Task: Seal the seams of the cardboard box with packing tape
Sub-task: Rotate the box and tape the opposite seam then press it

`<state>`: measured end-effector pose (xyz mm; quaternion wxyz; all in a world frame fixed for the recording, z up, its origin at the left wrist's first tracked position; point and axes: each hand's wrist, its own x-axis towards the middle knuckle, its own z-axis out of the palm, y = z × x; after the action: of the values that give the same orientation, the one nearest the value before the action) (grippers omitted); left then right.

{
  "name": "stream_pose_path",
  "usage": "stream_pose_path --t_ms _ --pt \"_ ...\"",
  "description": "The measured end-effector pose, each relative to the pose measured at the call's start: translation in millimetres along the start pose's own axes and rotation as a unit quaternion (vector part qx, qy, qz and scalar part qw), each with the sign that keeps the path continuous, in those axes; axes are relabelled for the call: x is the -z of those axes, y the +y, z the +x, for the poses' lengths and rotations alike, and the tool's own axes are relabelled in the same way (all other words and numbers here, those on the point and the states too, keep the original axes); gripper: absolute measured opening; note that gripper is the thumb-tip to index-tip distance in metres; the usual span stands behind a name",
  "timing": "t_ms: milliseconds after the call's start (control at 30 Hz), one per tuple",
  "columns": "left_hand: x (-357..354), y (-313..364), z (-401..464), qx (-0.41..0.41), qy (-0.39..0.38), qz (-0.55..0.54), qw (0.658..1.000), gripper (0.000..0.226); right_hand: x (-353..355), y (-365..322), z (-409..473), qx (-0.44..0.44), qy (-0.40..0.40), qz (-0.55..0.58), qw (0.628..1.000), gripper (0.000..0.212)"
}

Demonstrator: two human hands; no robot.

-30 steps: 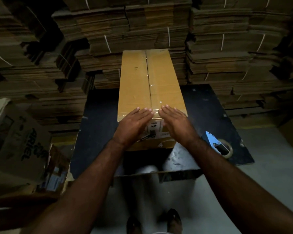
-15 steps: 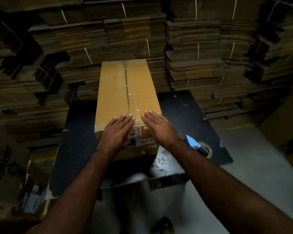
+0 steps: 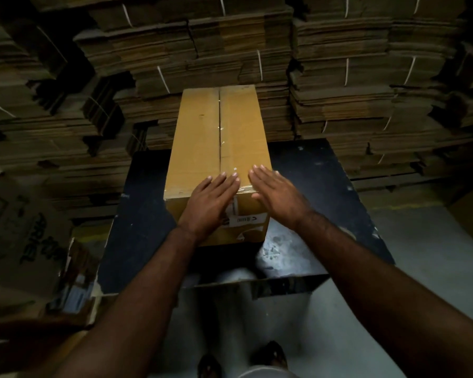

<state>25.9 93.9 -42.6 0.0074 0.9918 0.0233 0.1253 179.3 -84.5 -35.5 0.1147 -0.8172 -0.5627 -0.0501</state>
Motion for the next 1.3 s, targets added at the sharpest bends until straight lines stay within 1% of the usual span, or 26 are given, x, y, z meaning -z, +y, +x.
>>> stream_pose_path --t_ms 67,100,167,200,233,300,333,367,433,467,500,567,600,633,700,733,833,933,967,1000,1067,1100,1133,1200,1267,1300 --pt "3 5 3 0.022 0.024 -0.026 0.999 0.059 4 1 -3 -0.009 0.011 0.005 1.0 0.059" --pt "4 10 7 0.047 0.035 -0.036 0.998 0.054 5 0 -4 -0.027 0.026 0.02 0.999 0.058" --pt "2 24 17 0.089 0.037 -0.034 0.995 0.058 2 1 -4 -0.055 0.04 0.039 0.997 0.058" --pt "-2 30 21 0.095 0.038 -0.024 0.994 0.059 0 1 -4 -0.056 0.039 0.04 0.997 0.059" --pt "-6 32 23 0.091 0.041 -0.008 0.995 0.057 -3 2 -4 -0.053 0.036 0.038 0.997 0.06" --pt "-10 27 24 0.058 0.044 0.007 0.997 0.052 -5 4 -3 -0.047 0.032 0.039 0.998 0.061" --pt "-10 24 22 0.039 0.047 0.008 0.998 0.053 -4 4 -4 -0.046 0.023 0.041 0.998 0.062" --pt "-8 23 20 0.022 0.049 0.007 0.999 0.059 -4 4 -6 -0.045 0.018 0.049 0.998 0.063" --pt "-1 26 20 0.008 0.024 -0.009 1.0 0.081 -4 0 -15 -0.067 0.038 0.106 0.991 0.071" --pt "1 32 22 0.0 0.012 -0.02 1.0 0.088 -2 -4 -22 -0.097 0.069 0.158 0.98 0.074" --pt "2 41 26 -0.014 0.015 -0.038 0.999 0.086 -1 -7 -30 -0.136 0.118 0.218 0.959 0.073" --pt "-3 55 34 -0.028 0.048 -0.086 0.995 0.066 0 -12 -45 -0.208 0.214 0.308 0.903 0.069" --pt "-6 60 37 -0.01 0.067 -0.11 0.992 0.056 2 -18 -51 -0.234 0.238 0.331 0.883 0.07" --pt "-9 64 40 0.022 0.087 -0.131 0.987 0.05 3 -24 -55 -0.25 0.25 0.346 0.869 0.07" --pt "-15 67 44 0.081 0.121 -0.132 0.981 0.048 2 -35 -56 -0.262 0.241 0.379 0.854 0.067" --pt "-18 67 45 0.09 0.137 -0.119 0.979 0.045 1 -40 -54 -0.274 0.224 0.406 0.843 0.064" --pt "-28 64 47 0.069 0.158 -0.095 0.98 0.039 -3 -56 -46 -0.317 0.162 0.472 0.806 0.06" --pt "-29 60 45 0.062 0.15 -0.091 0.983 0.039 -5 -62 -36 -0.35 0.146 0.517 0.768 0.053" --pt "-29 59 45 0.057 0.146 -0.092 0.983 0.04 -7 -59 -29 -0.368 0.136 0.532 0.75 0.054" --pt "-28 58 45 0.051 0.14 -0.098 0.984 0.042 -8 -54 -23 -0.392 0.122 0.547 0.73 0.062" --pt "-25 56 44 0.044 0.126 -0.106 0.985 0.046 -7 -39 -13 -0.421 0.082 0.563 0.706 0.09" --pt "-24 56 43 0.045 0.122 -0.111 0.985 0.047 -4 -30 -12 -0.416 0.06 0.576 0.701 0.092" --pt "-22 58 43 0.054 0.122 -0.122 0.984 0.048 -1 -23 -13 -0.406 0.053 0.592 0.694 0.084" --pt "-18 70 49 0.107 0.128 -0.145 0.975 0.048 0 -12 -22 -0.378 0.075 0.646 0.659 0.069" --pt "-17 88 55 0.184 0.131 -0.14 0.964 0.052 -4 -7 -35 -0.37 0.1 0.677 0.628 0.068" --pt "-18 96 58 0.205 0.136 -0.117 0.962 0.054 -7 -8 -39 -0.37 0.105 0.68 0.624 0.07"
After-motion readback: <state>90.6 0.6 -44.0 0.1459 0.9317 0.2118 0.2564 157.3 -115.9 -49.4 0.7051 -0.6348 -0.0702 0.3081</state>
